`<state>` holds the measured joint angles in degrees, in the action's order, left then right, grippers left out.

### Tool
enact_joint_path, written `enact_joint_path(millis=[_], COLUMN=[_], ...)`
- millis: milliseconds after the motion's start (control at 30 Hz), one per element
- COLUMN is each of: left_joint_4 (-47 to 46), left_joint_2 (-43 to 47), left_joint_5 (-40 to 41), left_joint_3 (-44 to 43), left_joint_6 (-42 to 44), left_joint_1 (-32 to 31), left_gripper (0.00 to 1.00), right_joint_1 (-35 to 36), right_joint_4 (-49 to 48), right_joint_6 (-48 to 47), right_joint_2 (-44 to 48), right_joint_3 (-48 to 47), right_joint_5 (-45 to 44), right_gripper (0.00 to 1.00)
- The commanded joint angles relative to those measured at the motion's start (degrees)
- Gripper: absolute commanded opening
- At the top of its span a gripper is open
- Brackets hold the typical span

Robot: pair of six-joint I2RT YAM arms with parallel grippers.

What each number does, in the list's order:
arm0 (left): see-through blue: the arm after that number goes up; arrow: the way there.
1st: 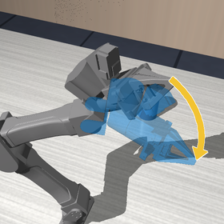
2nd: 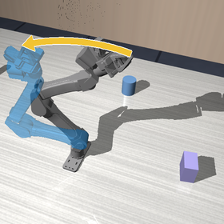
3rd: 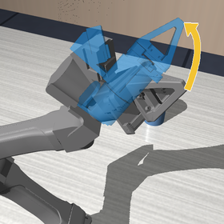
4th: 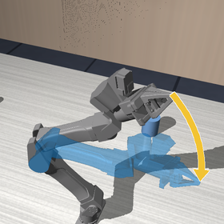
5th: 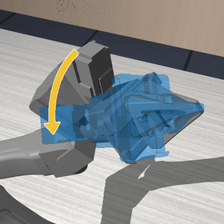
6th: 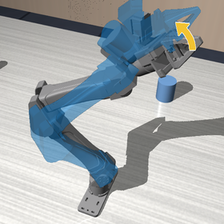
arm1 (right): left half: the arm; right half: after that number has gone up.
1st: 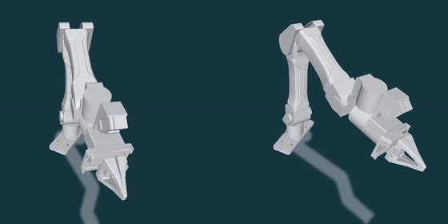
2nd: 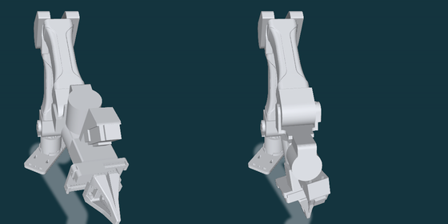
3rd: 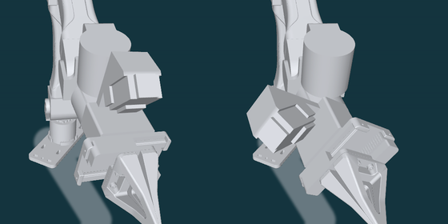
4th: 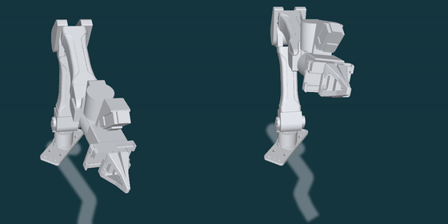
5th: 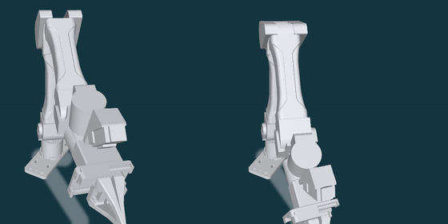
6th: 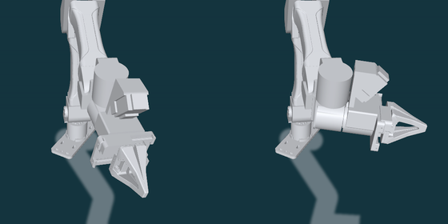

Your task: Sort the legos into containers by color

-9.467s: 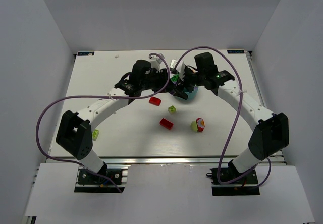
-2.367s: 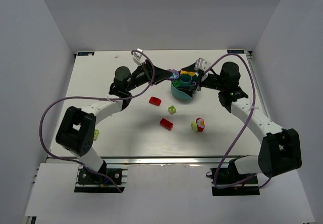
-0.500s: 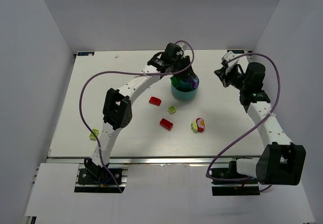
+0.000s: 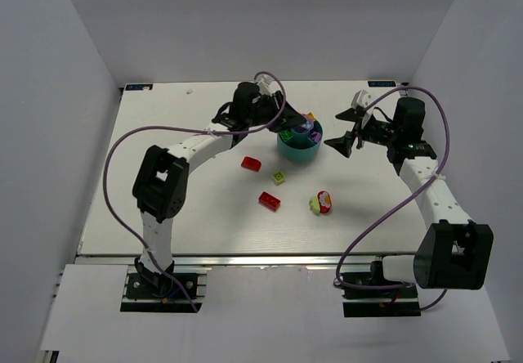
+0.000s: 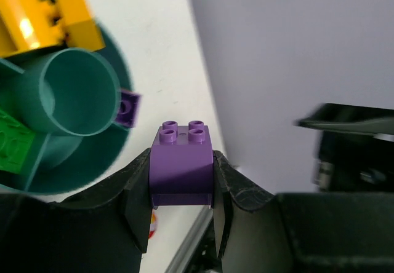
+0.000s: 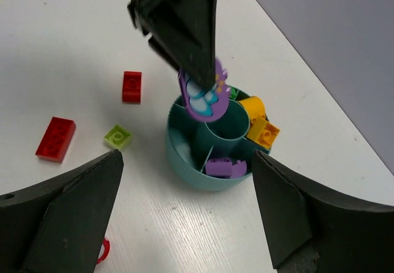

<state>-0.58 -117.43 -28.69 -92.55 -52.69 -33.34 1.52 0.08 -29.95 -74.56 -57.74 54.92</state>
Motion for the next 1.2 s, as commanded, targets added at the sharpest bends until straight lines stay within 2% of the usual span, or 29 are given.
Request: enact_joint_path(millis=[0,100,167,233,400,467,867,1167], left_joint_4=[-17.8,-21.8,-27.8,-33.0,-48.2,-52.8,-56.7,-59.8], left_joint_2=[9.6,12.0,13.2,13.5,13.6,13.6,14.0,12.9], left_joint_5=[-6.2,-7.6,-8.5,-10.2,-13.4,-13.8,-14.4,-14.3], left_joint_3=[4.7,8.2,10.2,13.0,17.2,18.1,21.2,21.5], left_joint_6=[-6.3,-7.5,-9.7,-14.7,-24.0,-26.9,-29.1,-31.4], left_joint_1=[1.2,1.4,1.5,1.8,2.1,2.4,2.7,3.2], left_gripper=[0.00,0.00,0.00,0.00,0.00,0.00,0.00,0.00], right_joint_1=[0.0,0.1,1.2,2.1,4.4,4.9,8.2,10.2], right_joint_4=[-0.2,-4.5,-9.1,-11.8,-31.3,-34.2,-40.6,-41.6], right_joint_6=[-3.4,-0.9,1.9,3.8,15.9,18.1,21.9,21.5], right_joint_2=[-0.2,-0.6,-1.0,-1.3,-2.3,-3.2,-3.4,-2.2], right_joint_3=[-2.1,-0.8,0.3,0.8,2.5,1.5,0.1,-0.3], right_joint_5=[7.8,13.5,15.2,15.1,11.0,10.0,10.1,7.9], right_gripper=[0.89,0.89,0.89,0.89,0.90,0.89,0.89,0.88])
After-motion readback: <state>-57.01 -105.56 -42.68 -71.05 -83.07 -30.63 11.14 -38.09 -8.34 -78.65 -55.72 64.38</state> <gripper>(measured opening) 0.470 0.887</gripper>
